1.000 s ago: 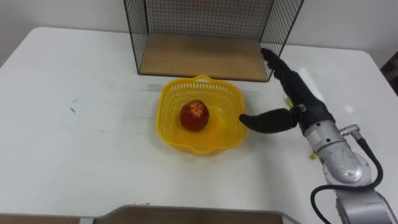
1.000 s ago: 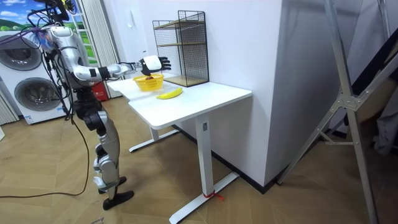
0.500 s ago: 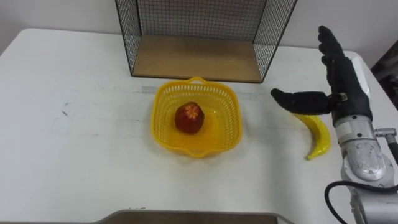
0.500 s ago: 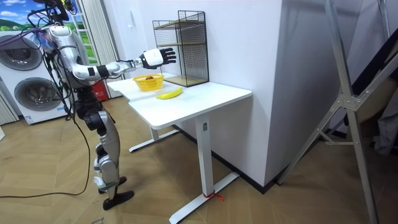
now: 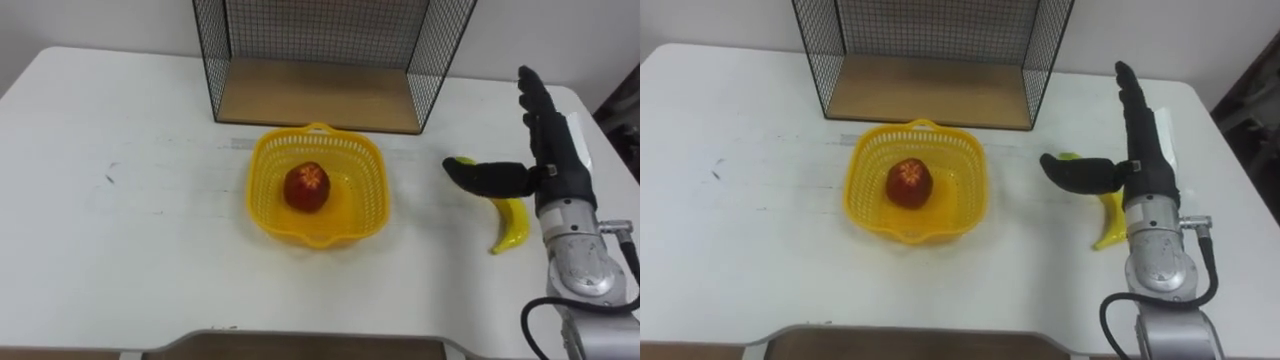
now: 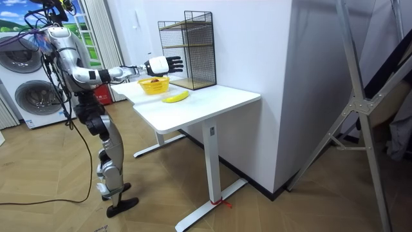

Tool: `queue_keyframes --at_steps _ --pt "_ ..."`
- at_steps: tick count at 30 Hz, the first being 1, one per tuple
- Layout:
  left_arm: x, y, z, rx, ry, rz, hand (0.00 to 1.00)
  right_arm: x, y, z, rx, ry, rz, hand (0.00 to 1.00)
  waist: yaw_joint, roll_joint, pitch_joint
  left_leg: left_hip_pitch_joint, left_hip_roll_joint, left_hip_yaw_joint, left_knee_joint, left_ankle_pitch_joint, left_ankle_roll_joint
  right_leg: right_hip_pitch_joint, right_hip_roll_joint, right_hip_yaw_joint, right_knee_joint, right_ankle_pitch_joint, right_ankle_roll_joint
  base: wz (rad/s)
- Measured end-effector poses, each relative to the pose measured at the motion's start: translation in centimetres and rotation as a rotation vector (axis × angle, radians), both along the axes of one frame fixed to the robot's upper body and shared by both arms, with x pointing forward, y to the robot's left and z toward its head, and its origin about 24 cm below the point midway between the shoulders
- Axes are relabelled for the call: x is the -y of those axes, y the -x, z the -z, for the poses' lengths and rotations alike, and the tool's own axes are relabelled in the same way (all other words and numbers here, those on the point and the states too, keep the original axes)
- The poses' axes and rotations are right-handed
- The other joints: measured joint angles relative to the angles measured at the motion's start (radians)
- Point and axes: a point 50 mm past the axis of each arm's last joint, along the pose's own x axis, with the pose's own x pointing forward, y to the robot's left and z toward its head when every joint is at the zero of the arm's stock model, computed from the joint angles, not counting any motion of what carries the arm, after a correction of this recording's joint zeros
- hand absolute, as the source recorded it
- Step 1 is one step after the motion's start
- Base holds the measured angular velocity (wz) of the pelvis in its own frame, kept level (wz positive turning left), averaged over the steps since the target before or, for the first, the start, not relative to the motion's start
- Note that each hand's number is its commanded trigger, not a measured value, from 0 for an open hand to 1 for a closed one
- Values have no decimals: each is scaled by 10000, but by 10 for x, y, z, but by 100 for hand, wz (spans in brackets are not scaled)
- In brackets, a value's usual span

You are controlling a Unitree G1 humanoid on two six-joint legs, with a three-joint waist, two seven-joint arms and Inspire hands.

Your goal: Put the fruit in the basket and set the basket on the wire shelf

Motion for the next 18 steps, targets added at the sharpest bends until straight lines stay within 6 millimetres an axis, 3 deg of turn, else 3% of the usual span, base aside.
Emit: queue_keyframes --at_steps 2,6,10,13,18 --pt "0 -1 0 51 -4 12 0 3 1 8 -378 158 121 0 -9 49 -49 -4 -32 -11 -2 0 0 3 -2 -2 -6 -1 0 0" --pt "-1 -2 0 14 -46 -1 0 4 0 9 -475 381 139 0 -22 63 -48 -5 -35 -27 -11 2 -2 10 1 -29 -11 -2 -2 0" --pt "-2 -1 -1 -31 -85 -19 0 11 -5 11 -688 687 261 0 -94 -36 -47 -3 -16 -76 -10 2 -1 17 -20 -77 -11 -3 0 1" --pt "-5 -1 -2 -43 -175 -6 0 14 -6 9 -680 830 288 0 -92 -166 -4 -7 -17 -96 -3 2 0 22 -23 -139 -13 -4 2 1" --pt "-5 2 -2 -112 -182 -23 0 15 -6 8 -663 835 322 0 -138 -270 -68 -10 -10 -110 7 2 0 31 -36 -169 -12 -6 5 0"
